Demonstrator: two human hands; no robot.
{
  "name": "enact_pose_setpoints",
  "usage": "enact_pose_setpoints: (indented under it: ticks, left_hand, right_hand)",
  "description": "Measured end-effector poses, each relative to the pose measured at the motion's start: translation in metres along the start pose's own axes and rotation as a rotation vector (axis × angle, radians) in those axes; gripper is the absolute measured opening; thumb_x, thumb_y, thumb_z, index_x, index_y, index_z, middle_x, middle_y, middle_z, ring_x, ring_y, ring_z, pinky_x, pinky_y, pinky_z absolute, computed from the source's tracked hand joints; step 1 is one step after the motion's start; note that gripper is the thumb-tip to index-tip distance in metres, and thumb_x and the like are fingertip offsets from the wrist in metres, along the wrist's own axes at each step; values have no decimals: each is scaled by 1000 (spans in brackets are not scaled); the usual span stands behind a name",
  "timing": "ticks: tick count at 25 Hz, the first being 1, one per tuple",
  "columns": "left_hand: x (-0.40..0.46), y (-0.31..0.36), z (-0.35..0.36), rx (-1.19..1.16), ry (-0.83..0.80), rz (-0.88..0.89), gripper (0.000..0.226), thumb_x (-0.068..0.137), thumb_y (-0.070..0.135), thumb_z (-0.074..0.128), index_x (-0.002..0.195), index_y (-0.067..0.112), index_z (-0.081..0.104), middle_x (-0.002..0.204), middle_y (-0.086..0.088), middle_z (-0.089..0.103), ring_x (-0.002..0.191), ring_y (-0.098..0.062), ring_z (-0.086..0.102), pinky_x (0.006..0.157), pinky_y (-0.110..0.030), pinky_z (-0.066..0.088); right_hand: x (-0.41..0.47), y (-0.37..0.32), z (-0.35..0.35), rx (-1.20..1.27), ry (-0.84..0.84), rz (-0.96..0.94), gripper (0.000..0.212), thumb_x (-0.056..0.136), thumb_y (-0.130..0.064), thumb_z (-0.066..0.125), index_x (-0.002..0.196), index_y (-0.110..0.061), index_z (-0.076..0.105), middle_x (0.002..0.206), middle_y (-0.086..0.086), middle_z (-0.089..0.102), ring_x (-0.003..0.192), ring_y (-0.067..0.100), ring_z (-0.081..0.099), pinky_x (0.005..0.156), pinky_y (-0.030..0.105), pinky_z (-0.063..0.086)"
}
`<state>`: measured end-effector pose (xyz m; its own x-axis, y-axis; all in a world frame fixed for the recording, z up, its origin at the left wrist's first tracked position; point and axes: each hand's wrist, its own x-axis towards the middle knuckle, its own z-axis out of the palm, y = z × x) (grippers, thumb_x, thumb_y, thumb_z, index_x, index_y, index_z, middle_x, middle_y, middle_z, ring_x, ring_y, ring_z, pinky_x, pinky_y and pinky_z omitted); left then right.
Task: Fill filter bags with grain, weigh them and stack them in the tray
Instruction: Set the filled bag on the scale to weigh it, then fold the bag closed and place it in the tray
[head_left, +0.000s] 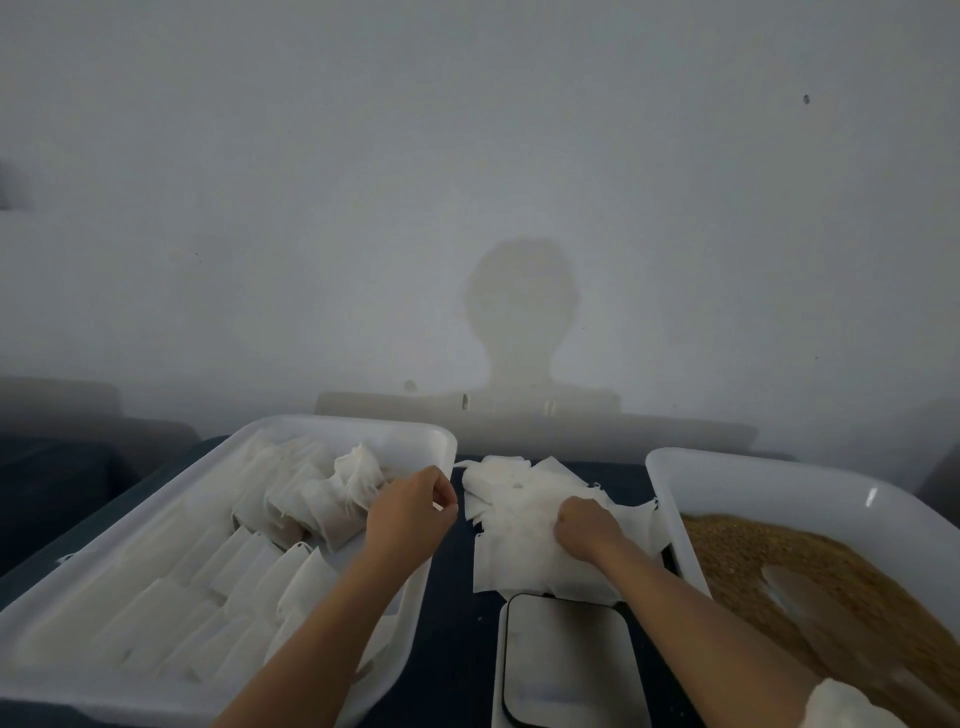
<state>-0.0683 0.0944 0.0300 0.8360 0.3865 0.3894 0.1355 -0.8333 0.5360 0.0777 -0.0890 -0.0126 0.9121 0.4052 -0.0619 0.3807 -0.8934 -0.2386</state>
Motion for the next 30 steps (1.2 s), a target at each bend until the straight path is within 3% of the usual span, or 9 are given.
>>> enact_pose_setpoints:
  ticks: [5, 9, 12, 15, 17, 19, 21, 25, 30]
  left_hand:
    - [0, 6, 1, -21, -15, 14, 4, 89, 22, 59, 91, 20, 61, 87, 11, 62, 85, -10, 60, 77, -26, 49]
    - [-6, 5, 3, -17, 21, -7, 2, 90, 24, 58, 90, 22, 58, 90, 10, 64, 84, -7, 58, 65, -17, 40]
    - [-8, 4, 6, -4, 39, -4, 6, 91, 26, 57, 94, 21, 59, 91, 11, 64, 83, -6, 58, 67, -18, 41]
    - [-9, 4, 8, 24, 36, 19, 7, 91, 27, 56, 95, 22, 60, 91, 11, 65, 84, -6, 59, 72, -20, 45]
    - [-8, 3, 9, 33, 40, 24, 6, 91, 27, 56, 94, 23, 59, 90, 12, 65, 83, -6, 59, 71, -20, 44]
    - [-8, 3, 9, 32, 44, 25, 6, 90, 27, 56, 93, 23, 59, 89, 12, 64, 83, -7, 59, 71, -20, 44]
    - [-9, 2, 11, 32, 39, 33, 5, 90, 26, 57, 93, 23, 59, 89, 11, 64, 82, -8, 59, 72, -22, 45]
    - [-11, 1, 9, 16, 37, 40, 4, 91, 26, 56, 93, 24, 57, 90, 11, 65, 82, -8, 59, 73, -23, 48]
    - [-13, 21, -2, -52, 96, 147, 5, 92, 19, 56, 96, 20, 55, 89, 12, 62, 78, -5, 57, 70, -21, 47]
  right_hand:
    - [-1, 6, -9, 16, -15, -13, 38, 104, -22, 32, 122, 0, 57, 129, 15, 56, 120, 27, 52, 101, 29, 38]
    - [-4, 9, -5, -3, -27, -38, 35, 99, -7, 33, 124, -3, 57, 131, 11, 56, 120, 24, 52, 102, 28, 38]
    - [-7, 12, 0, -31, 33, -93, 33, 94, -5, 43, 126, -11, 50, 131, 6, 51, 115, 18, 50, 99, 25, 38]
    - [-7, 13, 2, -77, 104, -114, 19, 95, -7, 39, 87, -22, 46, 106, 2, 57, 88, 12, 43, 87, 25, 42]
    - [-5, 14, 2, -57, 133, -97, 36, 96, -8, 35, 67, -27, 29, 86, -4, 52, 81, 13, 42, 85, 25, 44]
    - [-6, 16, 3, -27, 161, -108, 29, 96, -7, 35, 76, -25, 43, 90, -4, 55, 86, 16, 51, 91, 25, 46]
    - [-4, 17, 5, 17, 189, -78, 22, 97, -6, 37, 102, -13, 57, 105, 1, 59, 100, 19, 57, 93, 25, 45]
    - [-7, 18, -5, 139, 306, 26, 33, 99, -9, 40, 66, -13, 46, 74, -1, 51, 69, 13, 49, 64, 25, 42]
    - [-32, 21, -68, 362, 609, -23, 39, 97, -22, 52, 60, -11, 44, 60, 5, 45, 60, 20, 45, 53, 31, 26]
